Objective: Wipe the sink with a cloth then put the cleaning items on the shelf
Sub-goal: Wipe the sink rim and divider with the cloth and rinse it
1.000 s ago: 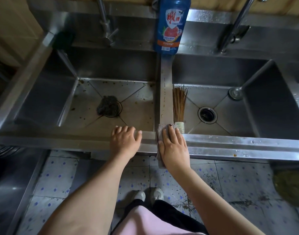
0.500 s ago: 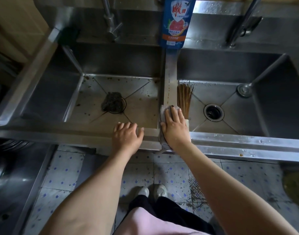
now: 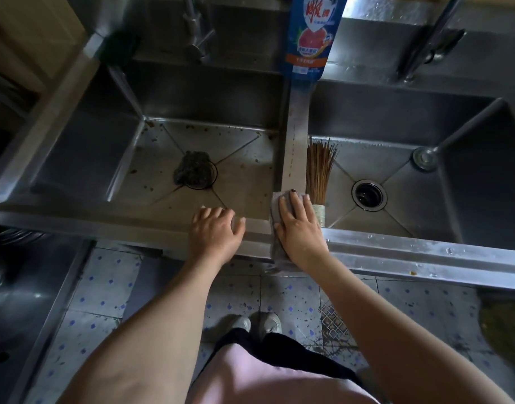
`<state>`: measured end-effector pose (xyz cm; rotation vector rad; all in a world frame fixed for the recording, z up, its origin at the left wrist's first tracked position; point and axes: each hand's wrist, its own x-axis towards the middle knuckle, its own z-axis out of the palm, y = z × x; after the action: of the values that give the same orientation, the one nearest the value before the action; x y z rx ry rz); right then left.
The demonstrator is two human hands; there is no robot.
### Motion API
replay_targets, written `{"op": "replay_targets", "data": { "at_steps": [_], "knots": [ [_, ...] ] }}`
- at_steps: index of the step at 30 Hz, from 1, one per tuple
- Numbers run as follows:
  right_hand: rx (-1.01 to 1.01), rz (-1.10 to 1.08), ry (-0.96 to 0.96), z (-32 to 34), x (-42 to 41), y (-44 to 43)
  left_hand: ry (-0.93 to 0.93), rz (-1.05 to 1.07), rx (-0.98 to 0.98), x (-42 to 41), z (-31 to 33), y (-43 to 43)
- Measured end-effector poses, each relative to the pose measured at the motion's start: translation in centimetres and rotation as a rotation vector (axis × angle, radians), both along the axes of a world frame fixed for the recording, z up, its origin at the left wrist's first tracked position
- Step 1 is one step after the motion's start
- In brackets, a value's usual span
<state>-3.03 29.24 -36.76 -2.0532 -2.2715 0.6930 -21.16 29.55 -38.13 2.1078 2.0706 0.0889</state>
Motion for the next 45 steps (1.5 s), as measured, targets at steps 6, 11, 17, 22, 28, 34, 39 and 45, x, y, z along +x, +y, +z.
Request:
{"op": "replay_targets", "data": {
  "at_steps": [6, 11, 17, 22, 28, 34, 39, 45],
  "knots": [
    [-0.01, 0.036, 0.012, -0.3, 0.0, 2.8, -0.004, -0.013, 0.028, 0.0, 0.2, -0.1],
    [-0.047, 0.15, -0.077, -0.6, 1.1, 0.5, -0.011, -0.004, 0.011, 0.0, 0.0, -0.1],
    [-0.052, 0.086, 0.011, 0.0, 1.4, 0.3, 0.002, -0.009, 0.013, 0.0, 0.0, -0.1],
    [-0.029, 0.078, -0.01, -0.1, 1.1, 2.3, 0.002, -0.015, 0.036, 0.0, 0.0, 0.0],
    [0.002, -0.001, 0.011, -0.3, 0.5, 2.4, 0.001, -0.011, -0.01, -0.2, -0.3, 0.1],
    [0.029, 0.016, -0.025, 0.0, 0.6, -1.3, 0.016, -0.013, 0.002, -0.2, -0.6, 0.2],
    [0.041, -0.032, 0.021, 0.1, 0.2, -0.2, 0.028, -0.004, 0.016, -0.1, -0.5, 0.3],
    [0.072, -0.063, 0.035, -0.2, 0.1, 2.0, 0.052, -0.014, 0.032, -0.1, -0.4, 0.2]
  ]
}}
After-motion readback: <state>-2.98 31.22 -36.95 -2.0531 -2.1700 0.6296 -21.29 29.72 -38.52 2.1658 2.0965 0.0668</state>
